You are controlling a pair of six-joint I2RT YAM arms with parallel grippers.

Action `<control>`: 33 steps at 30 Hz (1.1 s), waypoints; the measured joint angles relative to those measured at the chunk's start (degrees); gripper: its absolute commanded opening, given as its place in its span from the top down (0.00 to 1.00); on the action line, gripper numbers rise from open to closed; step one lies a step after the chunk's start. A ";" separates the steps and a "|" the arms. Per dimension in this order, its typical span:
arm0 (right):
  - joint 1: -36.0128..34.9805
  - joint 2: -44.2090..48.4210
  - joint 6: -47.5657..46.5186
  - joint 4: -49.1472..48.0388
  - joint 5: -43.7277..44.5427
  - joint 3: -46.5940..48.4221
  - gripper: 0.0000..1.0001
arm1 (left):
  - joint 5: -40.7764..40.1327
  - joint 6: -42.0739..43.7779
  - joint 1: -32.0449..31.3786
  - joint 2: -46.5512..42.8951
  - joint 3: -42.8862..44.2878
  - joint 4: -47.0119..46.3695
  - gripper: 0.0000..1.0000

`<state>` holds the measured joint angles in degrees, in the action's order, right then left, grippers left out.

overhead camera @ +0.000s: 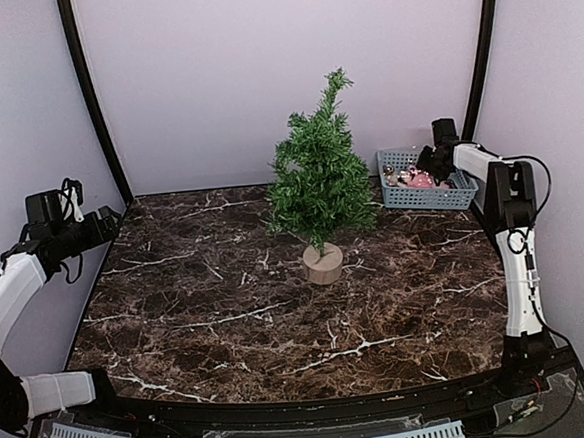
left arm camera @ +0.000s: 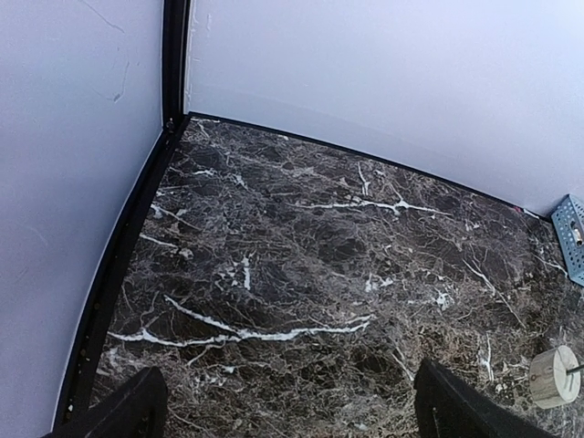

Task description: Decorate the small christmas tree

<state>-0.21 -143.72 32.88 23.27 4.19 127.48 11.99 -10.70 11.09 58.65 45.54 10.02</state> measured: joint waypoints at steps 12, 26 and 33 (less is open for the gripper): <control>1.92 2.73 0.63 -7.69 -2.82 -4.48 1.00 | -0.46 0.26 0.09 -0.66 0.00 -0.02 0.03; 1.73 42.95 -3.72 -16.24 -7.69 -26.82 1.00 | 6.60 1.05 0.24 -4.68 -1.27 -3.50 0.08; 1.66 55.47 -6.19 -14.32 -12.74 -29.70 1.00 | 8.63 2.67 -6.08 -5.77 -2.36 -4.46 0.09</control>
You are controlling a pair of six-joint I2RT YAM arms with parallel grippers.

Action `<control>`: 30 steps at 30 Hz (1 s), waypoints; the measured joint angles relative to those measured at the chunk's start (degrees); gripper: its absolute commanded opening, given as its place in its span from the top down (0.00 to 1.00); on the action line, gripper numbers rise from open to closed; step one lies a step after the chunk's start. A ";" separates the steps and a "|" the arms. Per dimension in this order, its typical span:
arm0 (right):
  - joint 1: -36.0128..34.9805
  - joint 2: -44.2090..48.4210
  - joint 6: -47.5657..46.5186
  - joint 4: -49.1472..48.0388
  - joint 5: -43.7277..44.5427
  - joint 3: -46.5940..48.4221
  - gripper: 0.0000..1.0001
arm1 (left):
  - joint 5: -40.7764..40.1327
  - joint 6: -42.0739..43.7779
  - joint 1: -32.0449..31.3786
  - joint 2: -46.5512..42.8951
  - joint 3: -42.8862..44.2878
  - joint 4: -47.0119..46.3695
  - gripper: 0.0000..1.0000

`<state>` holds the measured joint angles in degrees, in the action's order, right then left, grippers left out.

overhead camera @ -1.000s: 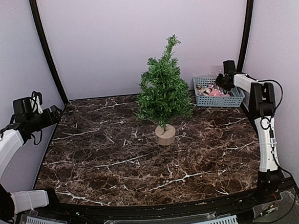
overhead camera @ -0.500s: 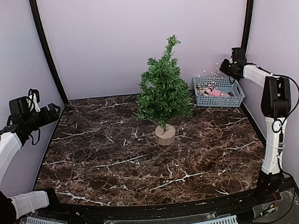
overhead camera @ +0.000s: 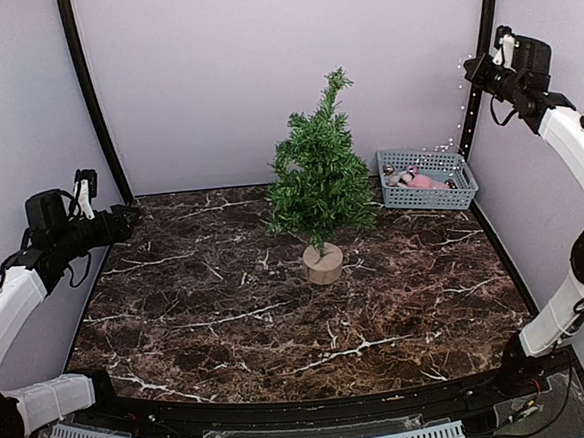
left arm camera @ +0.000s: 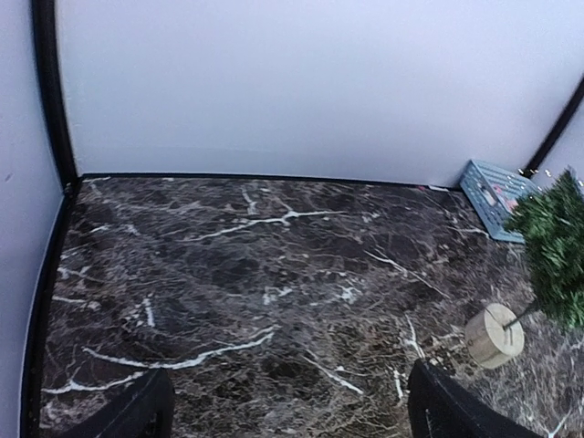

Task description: Decorate the small christmas tree

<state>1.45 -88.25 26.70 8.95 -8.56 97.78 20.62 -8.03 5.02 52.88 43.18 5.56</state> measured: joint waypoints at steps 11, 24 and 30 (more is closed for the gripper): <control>-4.79 10.58 0.11 3.32 -11.58 2.05 1.00 | -4.83 1.75 -26.82 -4.57 1.77 -0.28 0.11; -12.98 23.08 4.20 -1.97 -20.61 -5.70 1.00 | -20.83 1.16 -67.91 13.44 22.58 -5.05 0.11; -14.51 28.87 9.11 -7.41 -22.29 -13.29 1.00 | -21.31 0.28 -76.37 25.73 28.46 -12.46 0.11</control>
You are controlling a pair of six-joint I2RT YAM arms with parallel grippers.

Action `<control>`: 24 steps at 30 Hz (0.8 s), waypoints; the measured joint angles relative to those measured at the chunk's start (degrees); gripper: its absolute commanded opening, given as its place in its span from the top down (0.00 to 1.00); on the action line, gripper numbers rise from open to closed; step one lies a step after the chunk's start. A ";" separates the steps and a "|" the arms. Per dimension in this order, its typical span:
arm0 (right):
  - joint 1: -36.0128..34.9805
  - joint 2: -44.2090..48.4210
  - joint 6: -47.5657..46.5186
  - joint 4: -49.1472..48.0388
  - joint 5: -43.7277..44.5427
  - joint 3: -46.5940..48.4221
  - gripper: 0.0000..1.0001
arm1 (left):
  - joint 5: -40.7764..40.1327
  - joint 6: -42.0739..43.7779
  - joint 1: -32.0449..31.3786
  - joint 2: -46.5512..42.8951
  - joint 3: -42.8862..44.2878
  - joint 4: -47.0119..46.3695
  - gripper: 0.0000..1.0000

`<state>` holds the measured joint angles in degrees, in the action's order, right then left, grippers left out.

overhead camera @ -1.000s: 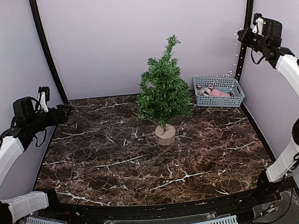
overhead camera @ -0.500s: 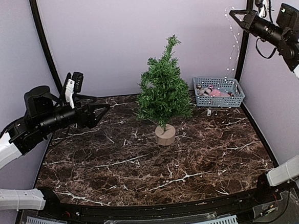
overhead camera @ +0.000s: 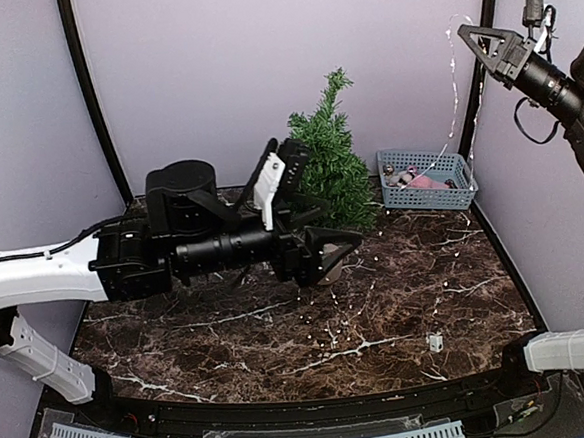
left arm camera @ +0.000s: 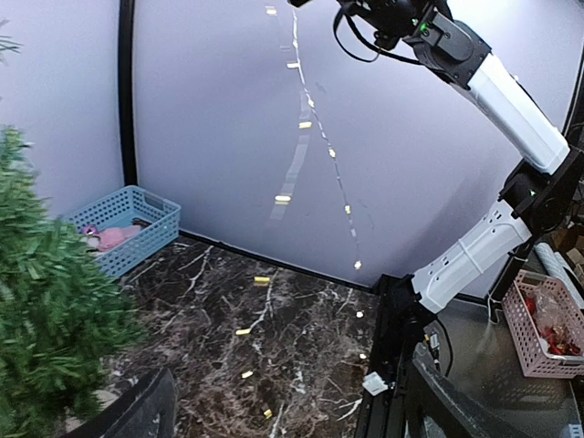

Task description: Decorate the small christmas tree

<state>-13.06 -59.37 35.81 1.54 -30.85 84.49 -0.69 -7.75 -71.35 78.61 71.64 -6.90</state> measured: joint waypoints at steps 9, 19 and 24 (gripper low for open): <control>-0.83 3.89 4.48 -5.33 -1.07 -4.70 1.00 | 0.24 -2.16 -4.07 13.66 3.26 -4.90 0.20; -1.33 4.90 5.31 -6.75 -0.04 -9.11 1.00 | -0.48 -3.37 -4.20 18.64 8.48 -7.17 0.15; -1.88 5.05 5.49 -6.78 0.04 -10.03 1.00 | -4.90 -2.97 -4.20 22.23 14.97 -4.87 0.04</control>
<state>-14.94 -54.33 41.30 -5.23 -30.81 74.46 -5.58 -10.72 -75.55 100.84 86.61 -11.77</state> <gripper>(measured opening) 0.006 0.909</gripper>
